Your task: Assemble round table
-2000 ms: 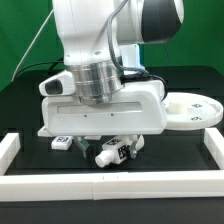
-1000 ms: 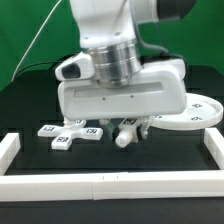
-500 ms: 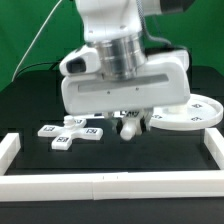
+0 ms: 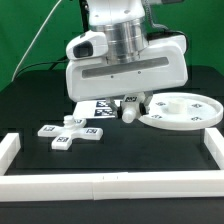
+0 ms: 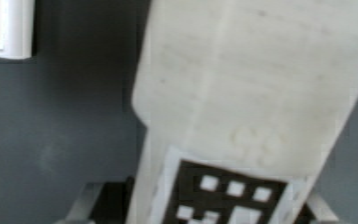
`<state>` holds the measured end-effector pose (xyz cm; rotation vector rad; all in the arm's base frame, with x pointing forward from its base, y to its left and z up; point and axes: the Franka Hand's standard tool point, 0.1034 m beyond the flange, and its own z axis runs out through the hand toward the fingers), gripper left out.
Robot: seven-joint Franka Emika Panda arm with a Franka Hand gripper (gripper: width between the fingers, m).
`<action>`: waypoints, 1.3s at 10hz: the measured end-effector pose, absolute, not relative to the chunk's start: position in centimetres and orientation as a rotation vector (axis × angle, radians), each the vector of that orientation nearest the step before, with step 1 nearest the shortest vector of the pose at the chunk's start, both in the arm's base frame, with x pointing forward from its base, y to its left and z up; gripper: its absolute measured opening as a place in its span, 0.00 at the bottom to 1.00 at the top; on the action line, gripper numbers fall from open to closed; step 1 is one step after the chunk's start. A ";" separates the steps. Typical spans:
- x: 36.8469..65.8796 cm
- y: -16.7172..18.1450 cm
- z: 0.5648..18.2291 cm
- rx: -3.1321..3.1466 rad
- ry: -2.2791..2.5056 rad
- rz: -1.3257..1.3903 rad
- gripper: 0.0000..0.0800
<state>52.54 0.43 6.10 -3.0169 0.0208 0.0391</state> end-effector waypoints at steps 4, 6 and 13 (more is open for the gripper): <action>48.1 -0.8 4.6 -3.051 -0.229 0.018 0.40; 47.0 -0.6 4.0 -3.063 -0.249 -0.015 0.40; 41.0 -5.0 0.8 -3.104 -0.320 -0.033 0.40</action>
Offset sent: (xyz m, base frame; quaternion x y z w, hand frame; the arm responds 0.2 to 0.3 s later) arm -0.0638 -0.0282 -0.0044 -0.0412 -0.0553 -0.1577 0.9851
